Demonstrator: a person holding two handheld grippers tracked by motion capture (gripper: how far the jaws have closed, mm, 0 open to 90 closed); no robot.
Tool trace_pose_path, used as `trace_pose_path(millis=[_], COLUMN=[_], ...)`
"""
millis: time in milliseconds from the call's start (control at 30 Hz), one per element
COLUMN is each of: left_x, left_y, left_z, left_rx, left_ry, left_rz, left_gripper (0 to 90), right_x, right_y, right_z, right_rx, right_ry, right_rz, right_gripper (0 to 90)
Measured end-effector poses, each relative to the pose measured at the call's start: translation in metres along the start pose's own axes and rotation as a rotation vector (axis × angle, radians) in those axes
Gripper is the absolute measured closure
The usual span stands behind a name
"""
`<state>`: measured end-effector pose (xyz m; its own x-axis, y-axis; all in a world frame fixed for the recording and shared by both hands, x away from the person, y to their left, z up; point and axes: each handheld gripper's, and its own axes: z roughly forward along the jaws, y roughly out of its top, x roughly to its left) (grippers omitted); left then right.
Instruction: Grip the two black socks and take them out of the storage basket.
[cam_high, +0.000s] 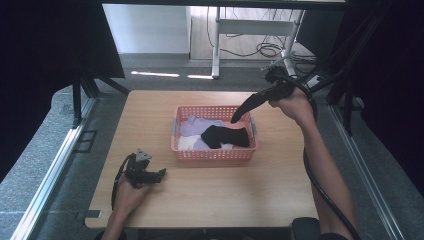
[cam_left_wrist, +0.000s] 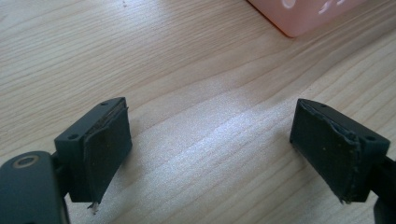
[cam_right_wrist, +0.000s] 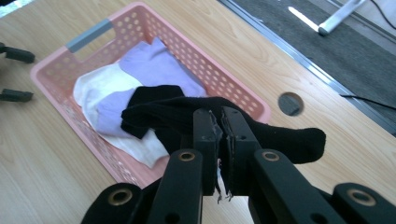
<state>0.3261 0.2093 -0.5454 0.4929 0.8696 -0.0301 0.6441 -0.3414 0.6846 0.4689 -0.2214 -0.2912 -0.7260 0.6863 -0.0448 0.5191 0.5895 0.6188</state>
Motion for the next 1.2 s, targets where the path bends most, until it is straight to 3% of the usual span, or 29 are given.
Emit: trace_pose_path(millis=[300, 833, 1000, 1200], left_x=[0.0, 0.0, 0.0, 0.0], left_y=[0.0, 0.0, 0.0, 0.0], left_z=[0.0, 0.0, 0.0, 0.0], left_rx=[0.002, -0.002, 0.0, 0.003], left_ry=[0.0, 0.001, 0.001, 0.001], left_rz=[0.001, 0.0, 0.001, 0.001], left_gripper=[12.2, 12.2, 12.2, 12.2], right_x=[-0.016, -0.05, -0.06, -0.067], right_y=[-0.02, -0.069, -0.086, -0.106], right_z=[-0.014, -0.032, -0.031, -0.017], right_rx=[0.007, 0.038, 0.055, 0.093], right_ry=[-0.039, -0.123, -0.146, -0.148], right_rz=[0.033, 0.139, 0.178, 0.207], right_gripper=[85.6, 85.5, 85.4, 85.3])
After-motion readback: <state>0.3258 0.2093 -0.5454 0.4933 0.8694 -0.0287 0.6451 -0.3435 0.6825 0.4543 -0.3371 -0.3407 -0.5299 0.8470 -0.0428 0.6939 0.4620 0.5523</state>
